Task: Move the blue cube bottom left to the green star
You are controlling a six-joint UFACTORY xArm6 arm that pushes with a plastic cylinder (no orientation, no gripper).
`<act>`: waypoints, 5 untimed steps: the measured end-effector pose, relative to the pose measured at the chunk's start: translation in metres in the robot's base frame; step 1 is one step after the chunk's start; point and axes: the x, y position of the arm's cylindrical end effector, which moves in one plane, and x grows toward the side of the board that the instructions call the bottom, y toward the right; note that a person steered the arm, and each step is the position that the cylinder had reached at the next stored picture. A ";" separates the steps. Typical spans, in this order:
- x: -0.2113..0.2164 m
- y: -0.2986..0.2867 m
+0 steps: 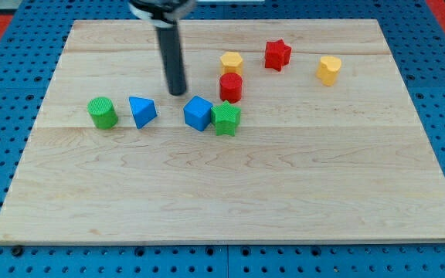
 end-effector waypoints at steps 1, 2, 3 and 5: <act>0.019 0.015; 0.031 0.014; 0.064 0.010; 0.065 0.111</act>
